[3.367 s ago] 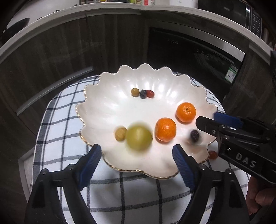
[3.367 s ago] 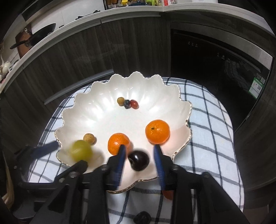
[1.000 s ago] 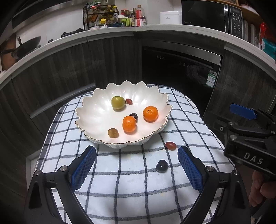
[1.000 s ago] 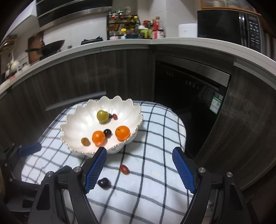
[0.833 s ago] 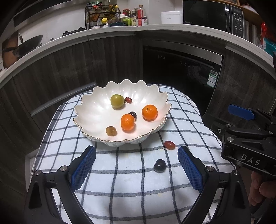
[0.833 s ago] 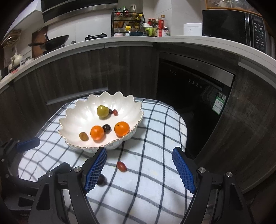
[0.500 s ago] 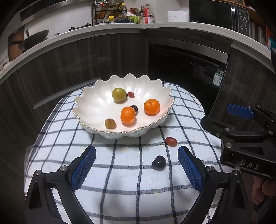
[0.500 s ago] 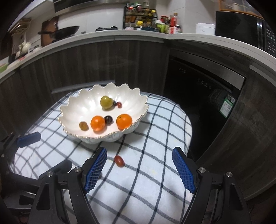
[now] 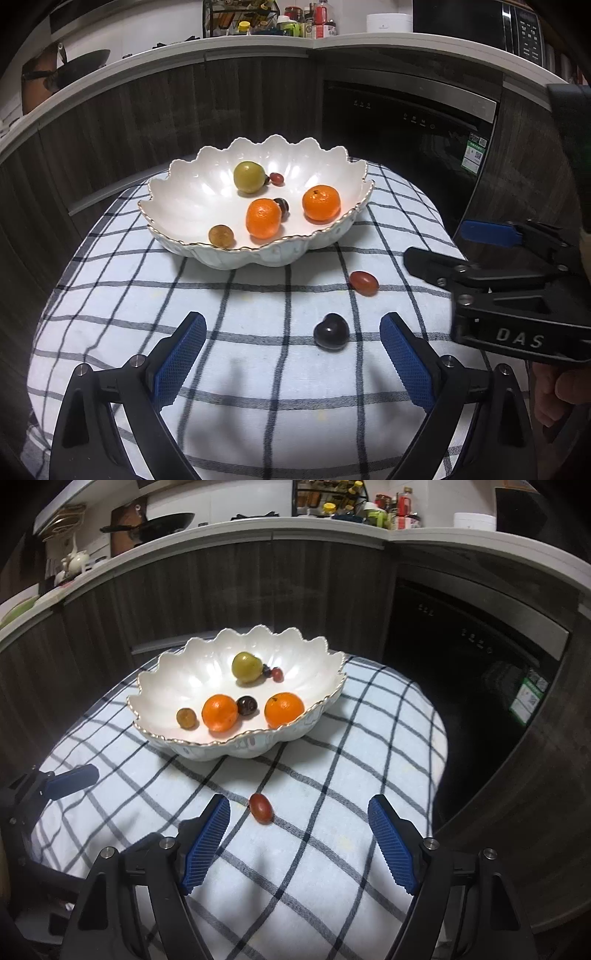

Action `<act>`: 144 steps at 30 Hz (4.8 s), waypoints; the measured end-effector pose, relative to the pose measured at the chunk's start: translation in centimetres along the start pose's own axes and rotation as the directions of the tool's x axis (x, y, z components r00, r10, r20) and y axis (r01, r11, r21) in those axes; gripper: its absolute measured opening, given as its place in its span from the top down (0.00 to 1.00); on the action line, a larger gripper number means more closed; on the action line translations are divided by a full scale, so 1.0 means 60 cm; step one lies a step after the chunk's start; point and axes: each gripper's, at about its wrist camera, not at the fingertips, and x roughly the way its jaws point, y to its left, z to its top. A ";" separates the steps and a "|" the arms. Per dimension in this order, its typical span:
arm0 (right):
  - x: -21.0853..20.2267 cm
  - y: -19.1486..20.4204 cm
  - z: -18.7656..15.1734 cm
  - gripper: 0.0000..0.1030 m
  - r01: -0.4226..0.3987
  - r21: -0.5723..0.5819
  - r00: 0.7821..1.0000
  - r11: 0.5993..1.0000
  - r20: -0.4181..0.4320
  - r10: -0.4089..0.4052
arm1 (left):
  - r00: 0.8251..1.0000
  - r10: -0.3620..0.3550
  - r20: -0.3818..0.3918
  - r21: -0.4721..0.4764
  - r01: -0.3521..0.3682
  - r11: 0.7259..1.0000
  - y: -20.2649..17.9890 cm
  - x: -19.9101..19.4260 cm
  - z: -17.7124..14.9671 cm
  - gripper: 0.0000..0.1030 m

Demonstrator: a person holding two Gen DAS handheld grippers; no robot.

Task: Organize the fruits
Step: 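Move the left tool to the other dark cherry while the right tool approaches the red oval fruit, then close the left tool on the dark cherry while the right tool grasps the red oval fruit, then lift both held fruits and carry them over the bowl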

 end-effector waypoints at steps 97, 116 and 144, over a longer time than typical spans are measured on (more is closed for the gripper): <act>-0.040 0.075 0.021 0.81 -0.099 -0.084 0.995 0.992 0.018 0.100 | 0.994 -0.113 0.011 0.010 0.113 0.994 0.031 -0.054 0.039 0.74; -0.049 0.122 0.082 0.81 -0.072 -0.031 0.995 0.997 0.066 0.073 | 0.994 -0.100 0.044 -0.038 0.102 0.994 0.125 -0.065 0.089 0.73; 0.074 0.122 0.202 0.81 0.081 0.117 0.997 0.990 -0.005 -0.081 | 0.990 -0.138 -0.002 0.033 0.137 0.990 0.227 0.059 0.221 0.73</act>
